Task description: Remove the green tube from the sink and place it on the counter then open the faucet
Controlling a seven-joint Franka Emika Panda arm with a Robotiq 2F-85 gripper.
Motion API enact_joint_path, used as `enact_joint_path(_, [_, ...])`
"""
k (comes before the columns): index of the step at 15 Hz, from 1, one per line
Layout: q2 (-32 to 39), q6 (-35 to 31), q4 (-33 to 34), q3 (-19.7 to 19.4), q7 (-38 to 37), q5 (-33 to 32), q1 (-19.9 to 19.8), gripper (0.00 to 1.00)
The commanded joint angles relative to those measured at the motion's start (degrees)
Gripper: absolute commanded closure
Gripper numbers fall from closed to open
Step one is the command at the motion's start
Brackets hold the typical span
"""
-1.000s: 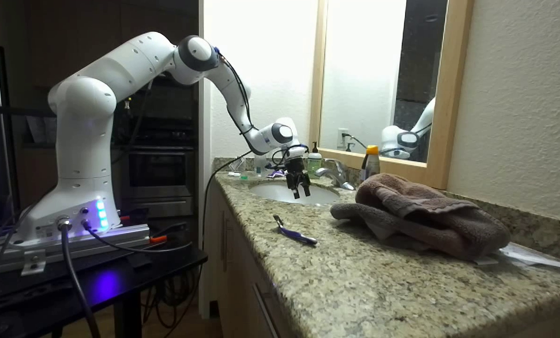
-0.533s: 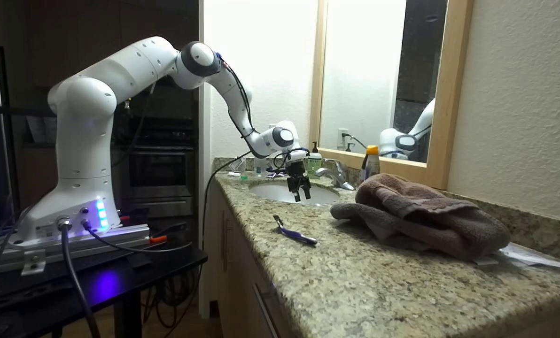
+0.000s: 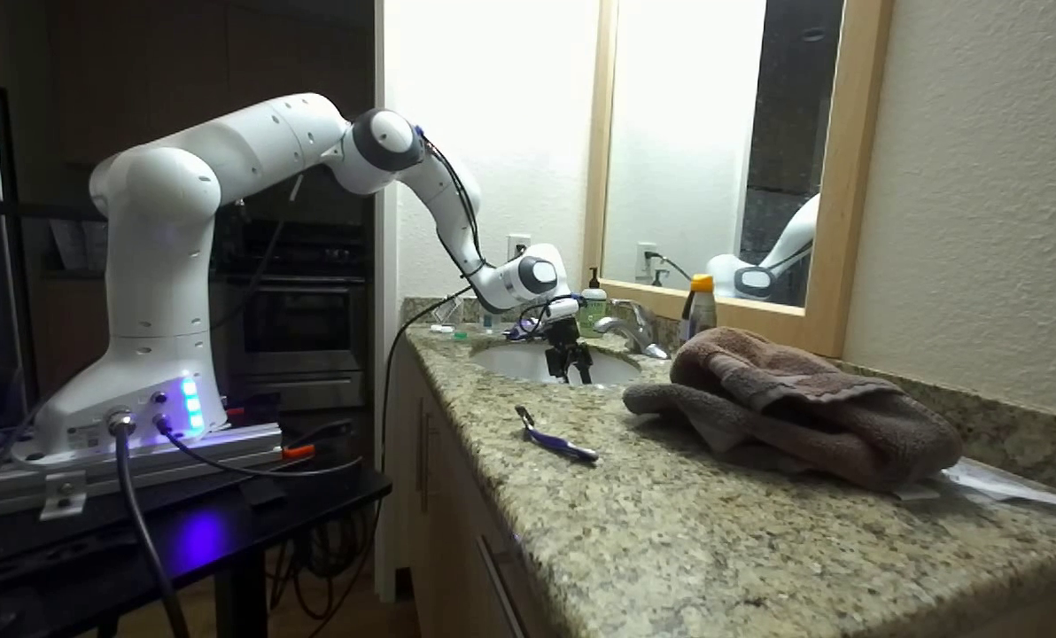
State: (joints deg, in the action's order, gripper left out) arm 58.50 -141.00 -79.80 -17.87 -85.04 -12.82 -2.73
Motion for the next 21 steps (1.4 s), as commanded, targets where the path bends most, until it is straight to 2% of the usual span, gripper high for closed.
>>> enact_joint_path(1, [1.6,0.1,1.7,-1.2,0.4,1.7,0.6,0.0])
enact_joint_path(4, [3.7,0.4,4.5,-1.9,0.1,2.1,0.2,0.0])
enact_joint_path(7, [4.0,6.2,6.4,0.2,5.9,2.8,-2.0,0.0])
enact_joint_path(10, [6.1,11.9,10.0,0.0,11.1,2.5,-3.3,0.0])
enact_joint_path(11, [4.2,8.8,6.1,-1.3,7.5,2.2,-1.2,0.0])
enact_joint_path(14, [4.3,9.1,6.4,-1.5,7.8,2.2,-1.4,0.0])
enact_joint_path(17, [2.7,8.9,5.5,1.8,16.7,2.3,-3.0,0.0])
enact_joint_path(20, [2.9,8.9,7.3,1.5,27.6,1.1,-4.4,0.0])
enact_joint_path(21, [3.8,9.4,8.8,0.4,29.4,0.7,-4.2,0.0])
